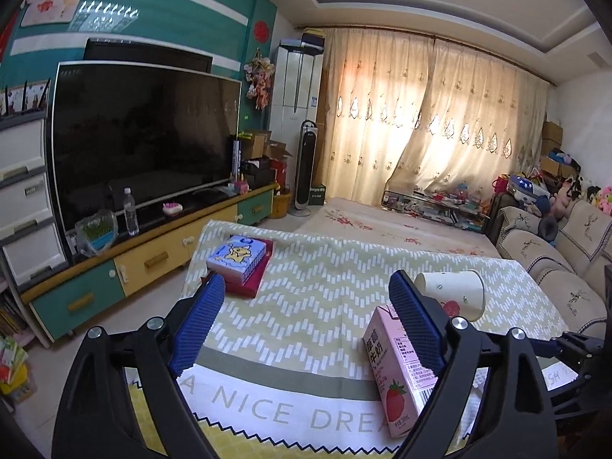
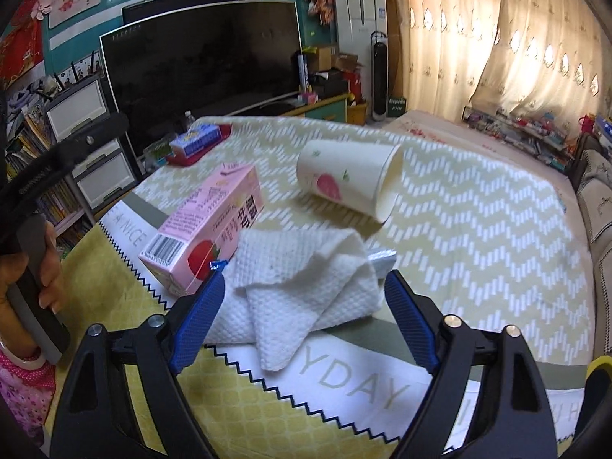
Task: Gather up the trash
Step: 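Reach the right gripper to the white cloth and pinch it, then carry the white cloth over the bin and open the right gripper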
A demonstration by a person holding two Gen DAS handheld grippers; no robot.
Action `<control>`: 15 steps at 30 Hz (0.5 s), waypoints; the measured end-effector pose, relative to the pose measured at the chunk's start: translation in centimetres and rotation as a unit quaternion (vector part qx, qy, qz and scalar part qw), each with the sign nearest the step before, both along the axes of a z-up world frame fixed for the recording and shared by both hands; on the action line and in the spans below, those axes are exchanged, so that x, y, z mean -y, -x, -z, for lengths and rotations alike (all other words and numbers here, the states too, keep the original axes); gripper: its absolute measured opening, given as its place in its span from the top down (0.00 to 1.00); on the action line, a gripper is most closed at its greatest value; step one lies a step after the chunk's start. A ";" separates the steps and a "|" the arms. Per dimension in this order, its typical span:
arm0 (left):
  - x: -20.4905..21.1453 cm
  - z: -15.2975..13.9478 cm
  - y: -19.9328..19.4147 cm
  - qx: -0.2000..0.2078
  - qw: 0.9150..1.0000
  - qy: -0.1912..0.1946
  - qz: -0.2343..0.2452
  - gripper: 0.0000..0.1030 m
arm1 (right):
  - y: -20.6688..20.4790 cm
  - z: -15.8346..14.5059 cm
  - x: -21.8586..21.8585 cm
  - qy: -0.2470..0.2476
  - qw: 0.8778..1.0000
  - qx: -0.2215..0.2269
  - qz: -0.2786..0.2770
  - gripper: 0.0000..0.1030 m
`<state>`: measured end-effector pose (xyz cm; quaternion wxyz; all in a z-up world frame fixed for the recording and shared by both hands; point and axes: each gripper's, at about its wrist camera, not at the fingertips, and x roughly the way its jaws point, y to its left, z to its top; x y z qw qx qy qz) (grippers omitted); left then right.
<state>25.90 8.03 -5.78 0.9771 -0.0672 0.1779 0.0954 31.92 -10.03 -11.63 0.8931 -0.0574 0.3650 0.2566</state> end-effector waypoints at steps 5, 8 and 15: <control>0.3 -0.1 0.1 -0.002 1.000 -0.002 0.004 0.15 | -0.6 1.2 -0.7 0.008 1.000 -0.029 -0.009 0.39; 0.4 0.0 0.0 -0.003 1.000 -0.001 0.005 0.15 | -0.7 1.5 -0.5 0.005 0.999 -0.041 -0.012 0.61; 0.5 0.0 0.0 -0.003 1.000 0.000 0.007 0.15 | -0.1 0.8 1.0 -0.029 0.999 -0.041 -0.015 0.95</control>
